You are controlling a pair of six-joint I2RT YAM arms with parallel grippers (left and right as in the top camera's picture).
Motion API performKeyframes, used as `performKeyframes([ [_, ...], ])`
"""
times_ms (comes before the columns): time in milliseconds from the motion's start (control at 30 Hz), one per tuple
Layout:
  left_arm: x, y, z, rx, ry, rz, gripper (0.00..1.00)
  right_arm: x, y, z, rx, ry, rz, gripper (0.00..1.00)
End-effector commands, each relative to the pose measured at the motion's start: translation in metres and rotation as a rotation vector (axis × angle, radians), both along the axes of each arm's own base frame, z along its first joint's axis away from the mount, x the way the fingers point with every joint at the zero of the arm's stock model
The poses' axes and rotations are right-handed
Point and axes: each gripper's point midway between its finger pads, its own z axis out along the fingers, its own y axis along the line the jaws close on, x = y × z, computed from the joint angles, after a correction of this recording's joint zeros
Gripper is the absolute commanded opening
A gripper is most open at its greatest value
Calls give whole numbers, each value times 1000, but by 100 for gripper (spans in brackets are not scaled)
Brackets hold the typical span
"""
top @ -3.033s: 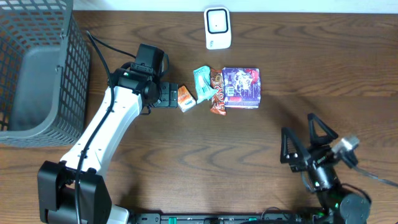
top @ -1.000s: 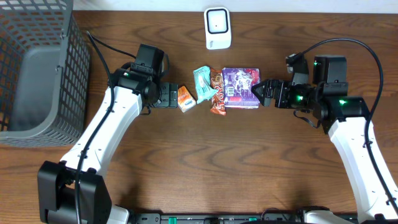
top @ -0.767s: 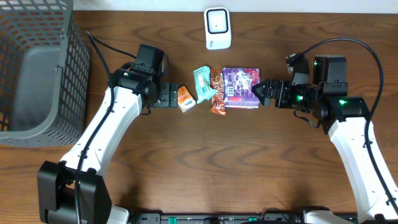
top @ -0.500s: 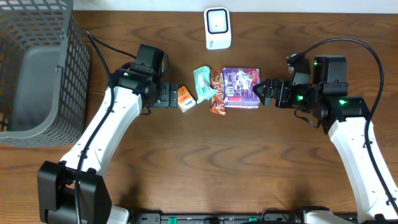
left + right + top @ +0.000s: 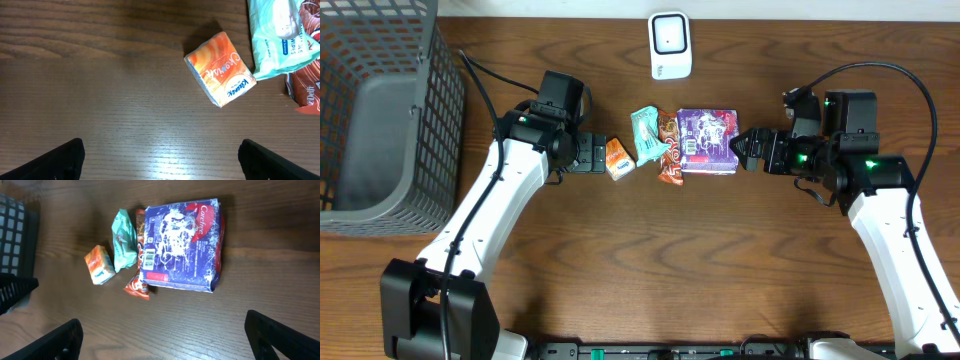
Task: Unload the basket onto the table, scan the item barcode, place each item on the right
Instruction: 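Lower the right gripper onto the purple box and close on it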
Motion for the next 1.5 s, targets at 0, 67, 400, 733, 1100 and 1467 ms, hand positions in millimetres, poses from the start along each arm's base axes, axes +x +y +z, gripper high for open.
performKeyframes([
  [0, 1, 2, -1, 17, 0, -10, 98, 0, -2, -4, -15, 13, -14, 99],
  [67, 1, 2, -1, 17, 0, -10, 98, 0, -2, -4, -15, 12, -14, 99],
  [400, 1, 2, -1, 17, 0, -10, 98, 1, -3, -5, -25, 13, -20, 99],
  [733, 1, 2, -1, 17, 0, -10, 98, 3, -6, -17, -41, 46, -30, 99],
  [1100, 1, 2, -1, 17, 0, -10, 98, 13, -20, -40, -118, 83, -79, 99],
  [1467, 1, 2, -1, 17, 0, -10, 98, 54, -5, -61, -35, 30, -60, 91],
])
